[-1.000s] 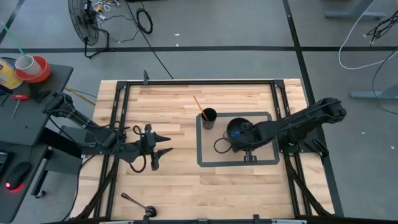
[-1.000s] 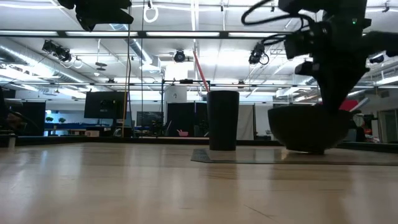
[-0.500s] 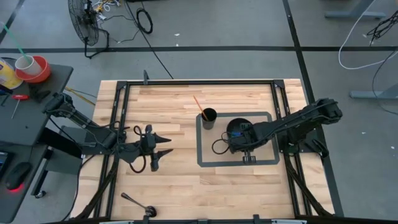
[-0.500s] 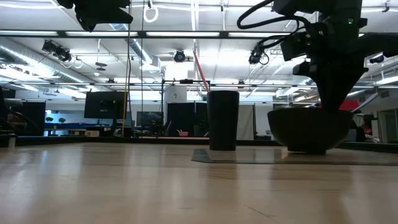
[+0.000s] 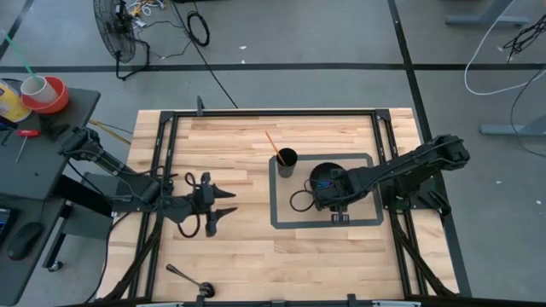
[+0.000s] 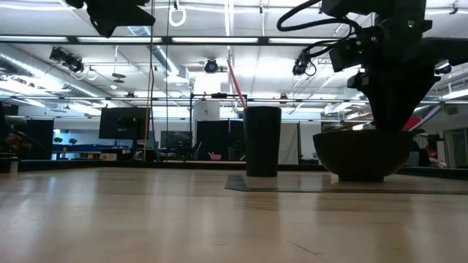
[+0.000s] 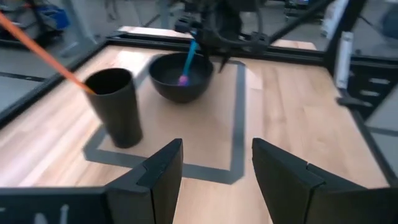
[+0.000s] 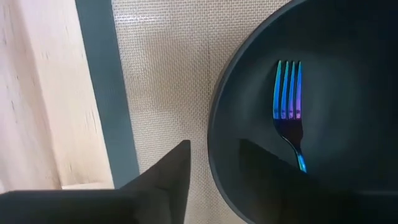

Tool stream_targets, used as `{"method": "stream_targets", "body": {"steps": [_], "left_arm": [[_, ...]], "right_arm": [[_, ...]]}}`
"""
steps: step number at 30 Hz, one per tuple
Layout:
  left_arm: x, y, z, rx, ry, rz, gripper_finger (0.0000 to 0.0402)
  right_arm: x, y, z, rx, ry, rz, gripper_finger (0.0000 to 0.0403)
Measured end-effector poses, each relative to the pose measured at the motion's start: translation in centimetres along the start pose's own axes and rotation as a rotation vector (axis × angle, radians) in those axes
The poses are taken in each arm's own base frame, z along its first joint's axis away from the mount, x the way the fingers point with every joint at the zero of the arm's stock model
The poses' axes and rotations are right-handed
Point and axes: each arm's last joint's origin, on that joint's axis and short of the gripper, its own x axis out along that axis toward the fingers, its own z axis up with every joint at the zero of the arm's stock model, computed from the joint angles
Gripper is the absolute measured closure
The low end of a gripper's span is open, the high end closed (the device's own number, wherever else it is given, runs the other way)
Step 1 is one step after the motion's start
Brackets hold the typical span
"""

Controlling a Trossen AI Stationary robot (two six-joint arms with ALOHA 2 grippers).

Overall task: Pick & Place Utensil
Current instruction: Put the black spoon into the black bowl

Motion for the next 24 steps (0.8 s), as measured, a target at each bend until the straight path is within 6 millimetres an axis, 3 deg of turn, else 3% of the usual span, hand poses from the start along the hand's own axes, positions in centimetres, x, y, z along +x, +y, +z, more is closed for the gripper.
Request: {"method": "stream_targets", "body": {"steps": [6,11,14,16,24], "left_arm": [[-0.2,-0.6,0.5,0.020,0.062,-0.157,0.0204],[-0.8,-1.2,2.3,0.010,0.211,-0.219,0.0204],[-0.7,-2.6,2.5,-0.019,0.347,-0.288,0.0204],[-0.4,-4.0,1.7,-0.031,0.456,-0.353,0.0204],[-0.2,-8.9,-4.6,0.036,0.858,-0.470,0.0206]], "right_arm": [[-2.4,0.4,0.9,0.065,-0.032,0.017,0.0229],[-6.1,1.4,2.7,0.024,-0.210,-0.006,0.0210],[-7.4,1.9,3.7,0.018,-0.347,-0.040,0.0205],[-7.7,2.0,4.4,0.024,-0.425,-0.060,0.0204],[-8.5,2.3,6.2,-0.008,-0.652,-0.117,0.0210]]}}
